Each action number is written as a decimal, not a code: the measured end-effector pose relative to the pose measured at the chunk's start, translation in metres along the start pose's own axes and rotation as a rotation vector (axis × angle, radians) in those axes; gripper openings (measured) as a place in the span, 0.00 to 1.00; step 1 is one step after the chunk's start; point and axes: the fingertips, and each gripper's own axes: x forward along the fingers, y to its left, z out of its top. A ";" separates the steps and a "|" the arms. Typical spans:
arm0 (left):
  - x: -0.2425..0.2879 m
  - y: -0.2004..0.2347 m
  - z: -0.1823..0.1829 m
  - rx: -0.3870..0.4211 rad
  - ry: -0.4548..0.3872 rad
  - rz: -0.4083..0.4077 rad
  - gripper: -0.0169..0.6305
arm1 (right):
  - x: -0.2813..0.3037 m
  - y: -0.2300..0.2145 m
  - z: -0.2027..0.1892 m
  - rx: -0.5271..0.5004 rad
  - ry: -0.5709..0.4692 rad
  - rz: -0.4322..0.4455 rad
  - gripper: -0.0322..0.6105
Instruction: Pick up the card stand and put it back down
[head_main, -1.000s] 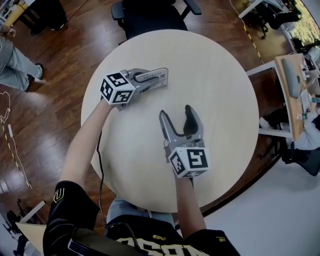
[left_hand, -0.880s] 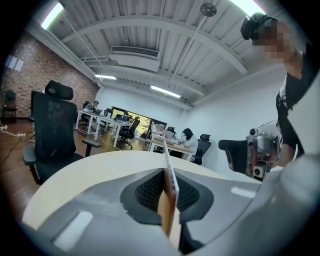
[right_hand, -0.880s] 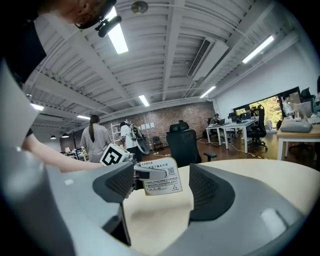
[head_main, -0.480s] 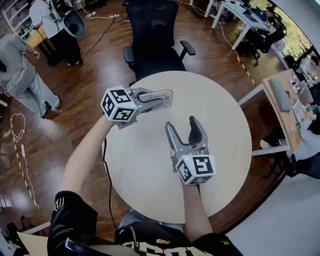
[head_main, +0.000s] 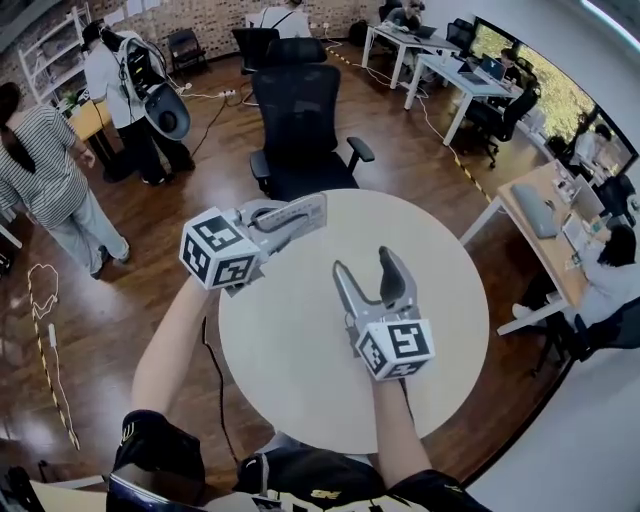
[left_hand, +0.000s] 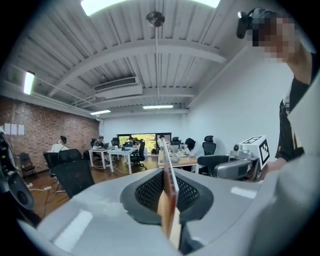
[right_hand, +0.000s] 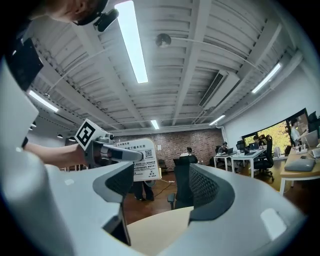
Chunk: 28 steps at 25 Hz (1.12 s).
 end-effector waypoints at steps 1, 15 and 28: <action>-0.010 -0.002 0.003 0.008 -0.003 0.036 0.05 | -0.004 0.003 0.004 -0.009 -0.003 -0.001 0.60; -0.119 -0.013 -0.023 -0.020 -0.119 0.582 0.05 | -0.040 0.009 0.020 -0.077 -0.022 -0.066 0.60; -0.126 -0.047 -0.071 -0.025 -0.167 0.751 0.05 | -0.042 0.012 -0.010 -0.074 0.008 -0.140 0.60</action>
